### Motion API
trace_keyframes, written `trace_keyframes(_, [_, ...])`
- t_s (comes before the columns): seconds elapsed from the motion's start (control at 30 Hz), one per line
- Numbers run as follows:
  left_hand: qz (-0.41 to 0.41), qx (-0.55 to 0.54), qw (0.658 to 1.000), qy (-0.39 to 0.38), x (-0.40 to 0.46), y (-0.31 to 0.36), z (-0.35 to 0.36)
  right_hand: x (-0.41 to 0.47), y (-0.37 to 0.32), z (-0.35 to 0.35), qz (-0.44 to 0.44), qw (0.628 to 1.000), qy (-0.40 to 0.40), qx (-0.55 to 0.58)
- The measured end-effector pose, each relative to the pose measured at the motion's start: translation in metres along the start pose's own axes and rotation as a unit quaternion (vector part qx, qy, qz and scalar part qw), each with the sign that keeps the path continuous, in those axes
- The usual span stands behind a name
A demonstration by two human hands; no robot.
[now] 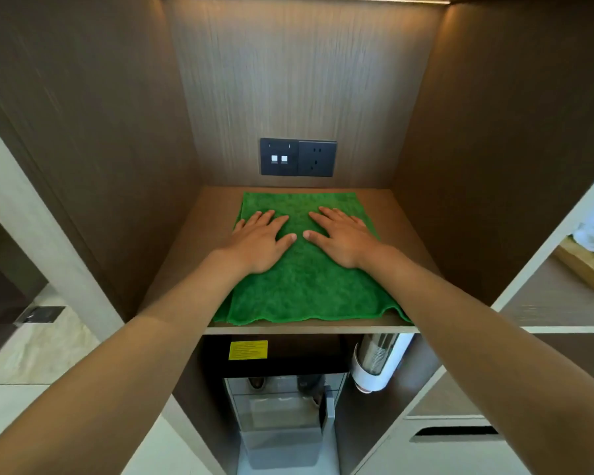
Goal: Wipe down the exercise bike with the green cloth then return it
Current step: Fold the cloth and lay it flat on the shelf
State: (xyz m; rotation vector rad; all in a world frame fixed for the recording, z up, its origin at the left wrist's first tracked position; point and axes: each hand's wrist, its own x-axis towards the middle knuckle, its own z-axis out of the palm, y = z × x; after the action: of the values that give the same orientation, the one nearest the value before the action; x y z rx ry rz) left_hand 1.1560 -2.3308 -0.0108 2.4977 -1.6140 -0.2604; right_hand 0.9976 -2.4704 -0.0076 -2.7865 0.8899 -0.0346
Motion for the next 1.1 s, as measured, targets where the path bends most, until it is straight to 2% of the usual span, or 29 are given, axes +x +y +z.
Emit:
trace_keyframes(0.13, [0.01, -0.011, 0.998, 0.055, -0.007, -0.001, -0.003, -0.006, 0.001, -0.002, -0.017, 0.996, 0.084, 0.025])
trace_keyframes(0.23, [0.088, -0.045, 0.987, 0.123, -0.052, 0.003, -0.01, -0.048, -0.006, -0.006, -0.108, 0.981, 0.135, 0.091])
trace_keyframes(0.3, [0.158, -0.106, 0.97, 0.148, -0.091, 0.008, -0.014, -0.086, -0.013, -0.005, -0.171, 0.962, 0.139, 0.16])
trace_keyframes(0.37, [0.191, -0.127, 0.965, 0.13, -0.123, 0.009, -0.011, -0.118, -0.018, 0.0, -0.2, 0.954, 0.106, 0.194])
trace_keyframes(0.47, [0.175, -0.118, 0.974, 0.087, -0.145, 0.0, -0.001, -0.139, -0.021, 0.013, -0.198, 0.959, 0.088, 0.184])
trace_keyframes(0.67, [0.148, -0.107, 0.978, 0.1, -0.152, -0.002, 0.004, -0.146, -0.026, 0.029, -0.226, 0.952, 0.186, 0.088])
trace_keyframes(0.73, [0.14, -0.114, 0.978, 0.108, -0.152, -0.002, 0.003, -0.146, -0.028, 0.029, -0.228, 0.945, 0.21, 0.106])
trace_keyframes(0.83, [0.138, -0.103, 0.976, 0.136, -0.152, 0.001, 0.002, -0.146, -0.036, 0.024, -0.185, 0.927, 0.265, 0.191])
trace_keyframes(0.9, [0.145, -0.109, 0.969, 0.171, -0.151, 0.003, -0.001, -0.146, -0.04, 0.017, -0.163, 0.919, 0.304, 0.193])
trace_keyframes(1.0, [0.136, -0.119, 0.955, 0.234, -0.152, -0.002, -0.009, -0.147, -0.032, 0.015, -0.171, 0.937, 0.271, 0.135])
trace_keyframes(1.1, [0.142, -0.101, 0.95, 0.258, -0.157, -0.015, -0.014, -0.157, -0.008, 0.02, -0.139, 0.96, 0.231, 0.08])
